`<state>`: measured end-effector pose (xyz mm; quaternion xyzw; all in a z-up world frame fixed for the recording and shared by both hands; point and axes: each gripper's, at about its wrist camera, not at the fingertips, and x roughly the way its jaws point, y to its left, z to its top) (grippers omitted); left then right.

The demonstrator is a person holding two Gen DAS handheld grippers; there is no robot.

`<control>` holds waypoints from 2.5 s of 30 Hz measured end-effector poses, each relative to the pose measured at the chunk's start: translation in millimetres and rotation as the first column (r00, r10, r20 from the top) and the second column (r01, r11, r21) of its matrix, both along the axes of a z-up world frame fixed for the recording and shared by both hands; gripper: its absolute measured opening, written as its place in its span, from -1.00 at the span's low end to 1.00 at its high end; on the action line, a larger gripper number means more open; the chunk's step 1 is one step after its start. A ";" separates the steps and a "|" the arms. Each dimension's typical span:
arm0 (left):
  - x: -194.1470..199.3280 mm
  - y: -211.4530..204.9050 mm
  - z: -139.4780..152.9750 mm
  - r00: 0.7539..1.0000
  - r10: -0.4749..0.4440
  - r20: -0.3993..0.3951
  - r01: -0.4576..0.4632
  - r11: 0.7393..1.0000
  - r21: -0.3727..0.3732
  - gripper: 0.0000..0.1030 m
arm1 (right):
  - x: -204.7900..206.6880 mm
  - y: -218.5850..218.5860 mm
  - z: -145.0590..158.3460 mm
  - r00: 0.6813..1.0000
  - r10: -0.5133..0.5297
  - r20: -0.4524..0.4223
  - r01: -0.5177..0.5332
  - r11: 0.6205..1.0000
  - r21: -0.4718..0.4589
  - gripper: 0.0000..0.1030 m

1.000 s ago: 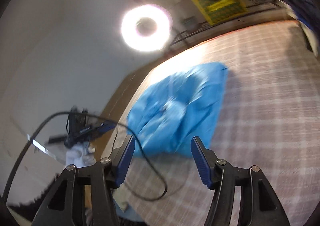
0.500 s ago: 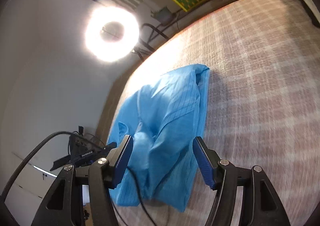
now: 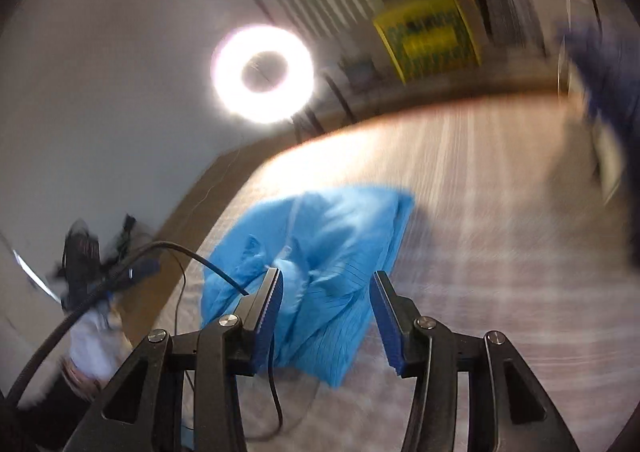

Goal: Fold large clothes

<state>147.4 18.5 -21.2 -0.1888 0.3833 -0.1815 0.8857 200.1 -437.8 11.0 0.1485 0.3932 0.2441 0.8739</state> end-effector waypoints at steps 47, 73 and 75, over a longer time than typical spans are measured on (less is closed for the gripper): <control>-15.1 -206.9 -112.7 0.879 -0.457 -0.134 0.457 0.733 0.504 -0.93 | 84.0 0.1 -106.8 0.968 0.025 -0.248 0.037 0.969 0.243 0.08; -30.2 -82.3 -43.3 0.951 -0.310 0.011 0.295 0.914 0.277 -0.06 | 31.1 85.2 -38.8 0.995 0.096 -0.028 -0.100 0.981 -0.168 -0.33; -13.7 -68.1 -40.8 0.966 -0.258 0.020 0.245 0.938 0.246 -0.06 | 34.5 98.8 -41.3 0.990 0.136 -0.034 -0.140 0.978 -0.154 -0.42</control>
